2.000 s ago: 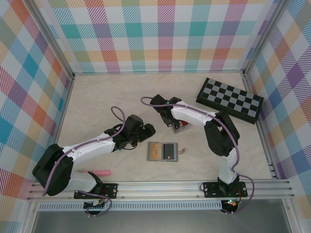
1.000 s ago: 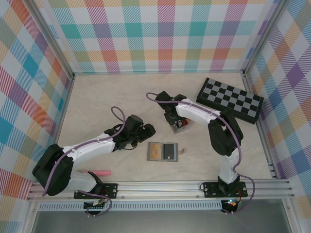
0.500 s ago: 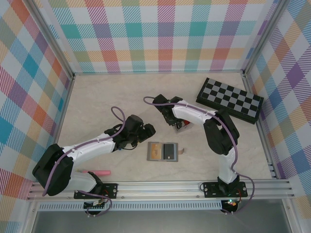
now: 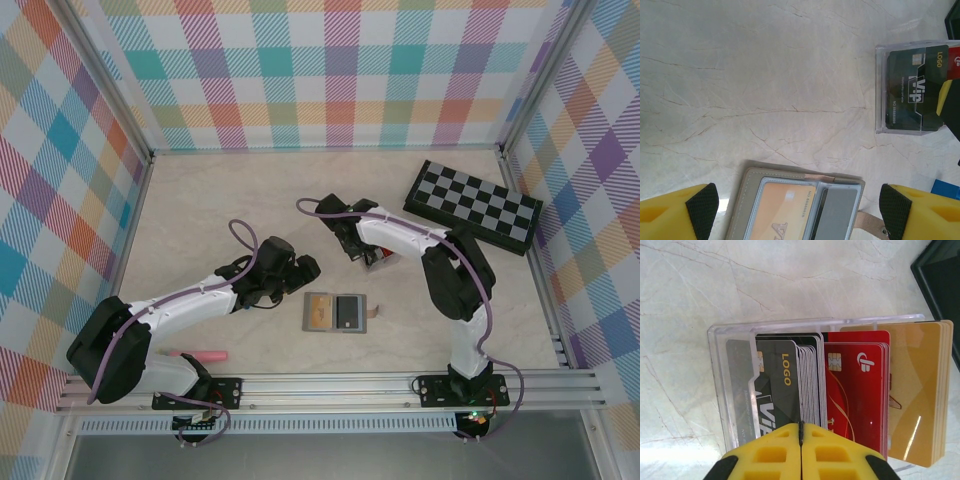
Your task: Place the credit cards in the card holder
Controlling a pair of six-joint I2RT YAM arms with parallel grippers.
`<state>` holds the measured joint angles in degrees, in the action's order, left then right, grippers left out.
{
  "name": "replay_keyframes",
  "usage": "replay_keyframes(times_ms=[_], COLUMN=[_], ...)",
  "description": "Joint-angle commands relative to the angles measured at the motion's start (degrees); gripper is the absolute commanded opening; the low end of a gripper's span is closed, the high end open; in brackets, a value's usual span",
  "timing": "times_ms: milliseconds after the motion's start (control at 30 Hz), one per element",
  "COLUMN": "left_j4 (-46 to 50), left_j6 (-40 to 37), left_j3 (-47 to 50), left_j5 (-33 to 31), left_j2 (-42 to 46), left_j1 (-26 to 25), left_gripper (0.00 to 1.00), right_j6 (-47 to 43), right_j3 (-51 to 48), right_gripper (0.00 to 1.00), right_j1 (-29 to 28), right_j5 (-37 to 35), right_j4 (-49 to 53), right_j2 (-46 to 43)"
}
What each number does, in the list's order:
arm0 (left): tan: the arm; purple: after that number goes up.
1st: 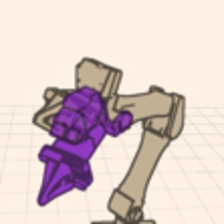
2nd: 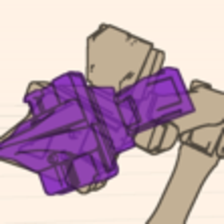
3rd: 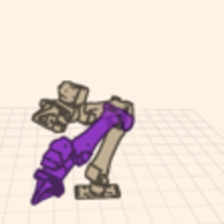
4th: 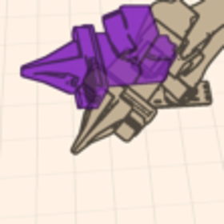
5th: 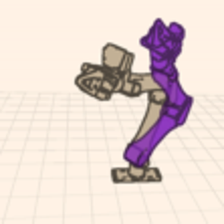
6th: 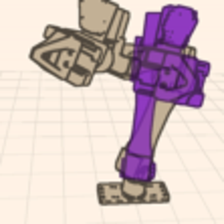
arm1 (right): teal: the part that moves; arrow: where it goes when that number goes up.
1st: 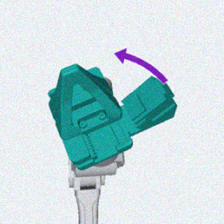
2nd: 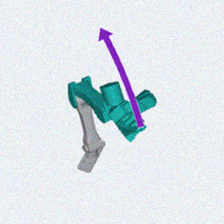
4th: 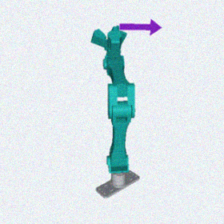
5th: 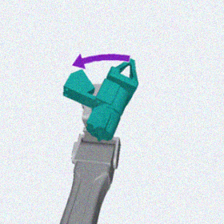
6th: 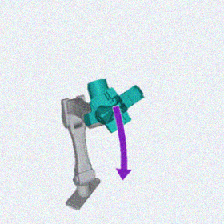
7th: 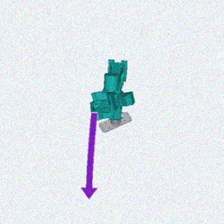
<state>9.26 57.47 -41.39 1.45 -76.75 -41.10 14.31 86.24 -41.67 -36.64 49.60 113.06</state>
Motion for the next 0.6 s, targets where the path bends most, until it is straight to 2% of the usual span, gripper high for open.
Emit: replay_keyframes(times_ms=[0,333,567], left_j4=[0.2,0.1,-1.6], left_j6=[0.4,0.3,-0.2], left_j3=[0.9,0.9,0.4], left_j5=[0.0,0.1,2.3], left_j2=[0.2,0.1,-0.4], left_j1=[0.6,0.6,1.0], left_gripper=[0.86,0.86,0.86], right_j6=[0.7,1.4,4.0], right_j3=[-0.5,-0.5,-2.2], right_gripper=[0.03,0.00,0.00], right_j1=[0.4,1.0,2.8], right_j5=[-0.2,4.0,11.8], right_j4=[0.9,0.8,-0.2], right_j2=[-3.2,-6.1,-9.3])
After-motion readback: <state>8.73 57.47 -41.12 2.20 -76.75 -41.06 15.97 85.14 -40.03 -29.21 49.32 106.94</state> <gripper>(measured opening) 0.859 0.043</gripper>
